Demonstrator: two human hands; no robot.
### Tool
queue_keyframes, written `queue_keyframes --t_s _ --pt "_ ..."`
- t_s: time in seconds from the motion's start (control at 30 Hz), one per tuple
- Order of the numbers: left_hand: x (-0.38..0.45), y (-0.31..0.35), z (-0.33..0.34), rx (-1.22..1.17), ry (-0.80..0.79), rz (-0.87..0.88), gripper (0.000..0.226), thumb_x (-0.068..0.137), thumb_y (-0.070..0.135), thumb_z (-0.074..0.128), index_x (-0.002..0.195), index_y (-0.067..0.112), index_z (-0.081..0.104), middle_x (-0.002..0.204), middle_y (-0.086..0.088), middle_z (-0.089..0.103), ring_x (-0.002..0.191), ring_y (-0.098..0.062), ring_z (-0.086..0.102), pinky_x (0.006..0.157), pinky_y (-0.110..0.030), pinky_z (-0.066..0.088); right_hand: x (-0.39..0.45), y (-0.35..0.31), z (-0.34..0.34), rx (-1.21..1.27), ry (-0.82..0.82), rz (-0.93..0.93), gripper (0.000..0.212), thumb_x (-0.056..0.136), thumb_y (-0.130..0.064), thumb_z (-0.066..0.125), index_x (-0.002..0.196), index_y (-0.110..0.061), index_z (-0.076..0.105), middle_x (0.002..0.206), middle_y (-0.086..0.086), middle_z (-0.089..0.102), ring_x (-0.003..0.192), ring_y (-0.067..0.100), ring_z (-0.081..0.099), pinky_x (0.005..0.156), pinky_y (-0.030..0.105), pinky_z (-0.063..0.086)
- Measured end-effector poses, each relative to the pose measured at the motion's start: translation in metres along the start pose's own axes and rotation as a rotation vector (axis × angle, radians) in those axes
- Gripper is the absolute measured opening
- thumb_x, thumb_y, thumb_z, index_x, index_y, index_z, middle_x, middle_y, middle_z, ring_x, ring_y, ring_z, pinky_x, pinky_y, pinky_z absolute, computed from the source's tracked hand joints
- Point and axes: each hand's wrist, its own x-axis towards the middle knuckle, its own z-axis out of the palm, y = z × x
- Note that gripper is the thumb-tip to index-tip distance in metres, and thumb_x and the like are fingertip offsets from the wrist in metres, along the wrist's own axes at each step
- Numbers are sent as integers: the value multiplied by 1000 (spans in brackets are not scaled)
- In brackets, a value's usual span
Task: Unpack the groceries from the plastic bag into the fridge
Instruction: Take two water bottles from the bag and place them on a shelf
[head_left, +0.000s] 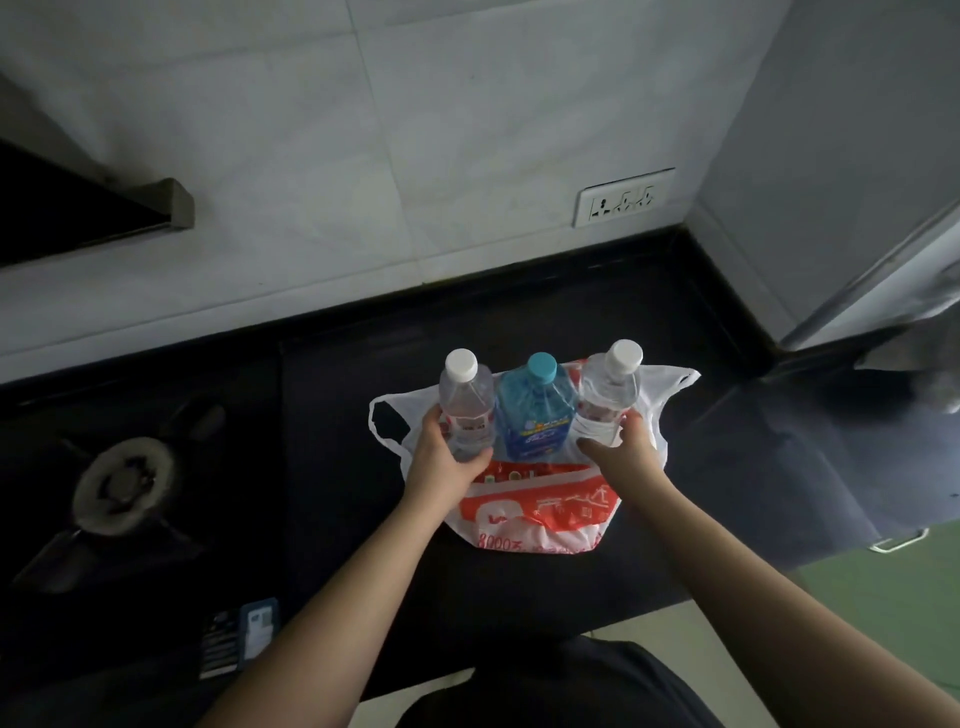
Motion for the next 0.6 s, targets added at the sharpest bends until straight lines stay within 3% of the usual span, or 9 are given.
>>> queue_keyframes --t_s 0.17,0.33,0.5,0.6 --pt "10 1 8 -95 68 40 82 70 20 87 136 24 38 128 7 56 116 -10 56 85 -21 44 6 7 2 -1 117 -129 69 71 -21 80 130 -23 44 125 0 54 111 19 54 90 42 49" --pt "20 2 17 -116 74 37 83 67 22 88 134 27 39 130 8 55 117 -8 54 91 -28 46 10 5 1 20 93 -249 60 74 -5 78 110 -36 41 95 -22 52 87 -2 53 78 25 42" --pt "27 0 17 -149 74 17 82 65 31 89 133 28 44 126 10 60 117 -9 57 94 -32 48 18 4 4 7 25 -210 68 72 -12 82 121 -27 37 94 -20 45 95 8 49 78 30 42" --pt "26 4 14 -121 77 23 79 66 33 88 132 26 47 123 10 62 113 -7 57 89 -27 45 25 5 3 -7 35 -223 63 69 -21 84 118 -28 45 97 -17 55 93 9 56 75 27 44"
